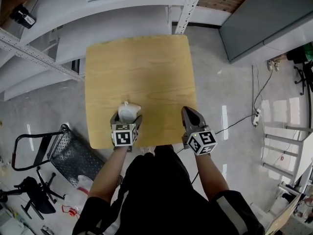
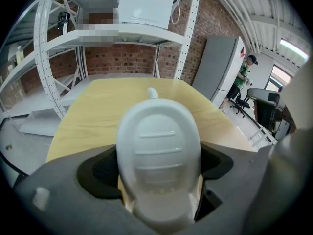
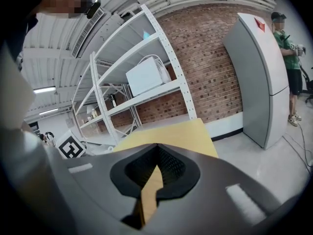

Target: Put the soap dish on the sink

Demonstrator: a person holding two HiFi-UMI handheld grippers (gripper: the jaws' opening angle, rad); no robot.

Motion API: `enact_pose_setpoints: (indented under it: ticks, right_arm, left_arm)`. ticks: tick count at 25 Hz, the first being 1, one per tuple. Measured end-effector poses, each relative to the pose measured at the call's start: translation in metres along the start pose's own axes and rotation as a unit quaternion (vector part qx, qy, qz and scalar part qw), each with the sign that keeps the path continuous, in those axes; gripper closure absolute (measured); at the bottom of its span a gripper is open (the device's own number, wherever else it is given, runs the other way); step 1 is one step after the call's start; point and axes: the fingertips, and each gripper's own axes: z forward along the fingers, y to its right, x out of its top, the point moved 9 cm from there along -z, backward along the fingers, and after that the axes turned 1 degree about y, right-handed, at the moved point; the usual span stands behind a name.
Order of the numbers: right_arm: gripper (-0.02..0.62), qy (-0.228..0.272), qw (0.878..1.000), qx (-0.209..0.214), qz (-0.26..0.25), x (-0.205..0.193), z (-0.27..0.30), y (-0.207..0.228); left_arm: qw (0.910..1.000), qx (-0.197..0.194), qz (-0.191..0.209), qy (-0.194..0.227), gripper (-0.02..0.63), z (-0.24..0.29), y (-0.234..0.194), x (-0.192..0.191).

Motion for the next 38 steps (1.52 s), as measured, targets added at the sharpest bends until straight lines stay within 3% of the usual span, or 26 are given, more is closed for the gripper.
enact_pose_setpoints:
  ticks: [6, 10, 21, 26, 33, 35, 38]
  right_arm:
    - [0.589, -0.001, 1.000, -0.001, 0.000, 0.001, -0.002, -0.001]
    - [0.590, 0.003, 1.000, -0.003, 0.001, 0.004, -0.004, 0.000]
    - [0.589, 0.006, 1.000, 0.001, -0.010, 0.011, -0.005, -0.002]
    - [0.591, 0.010, 1.000, 0.004, -0.017, 0.012, -0.008, -0.011]
    - [0.591, 0.027, 0.999, 0.000, -0.023, 0.019, -0.020, -0.022]
    - [0.589, 0.031, 0.999, -0.004, -0.023, 0.021, -0.025, -0.021]
    - [0.591, 0.033, 0.999, -0.009, -0.024, 0.022, -0.031, -0.019]
  left_arm:
    - [0.9989, 0.020, 0.022, -0.037, 0.132, 0.017, 0.000, 0.002]
    - [0.9979, 0.021, 0.011, -0.061, 0.130, 0.025, 0.001, -0.002]
    - [0.9994, -0.001, 0.017, -0.029, 0.127, 0.019, 0.003, 0.009]
    - [0.9987, -0.008, 0.015, -0.048, 0.126, 0.023, 0.001, 0.004]
    - [0.9977, -0.004, 0.046, -0.050, 0.124, 0.036, -0.002, 0.001]
    - [0.9974, -0.010, 0.049, -0.052, 0.049, 0.039, 0.001, 0.001]
    - [0.9975, -0.008, 0.049, -0.051, 0.046, 0.038, 0.004, 0.000]
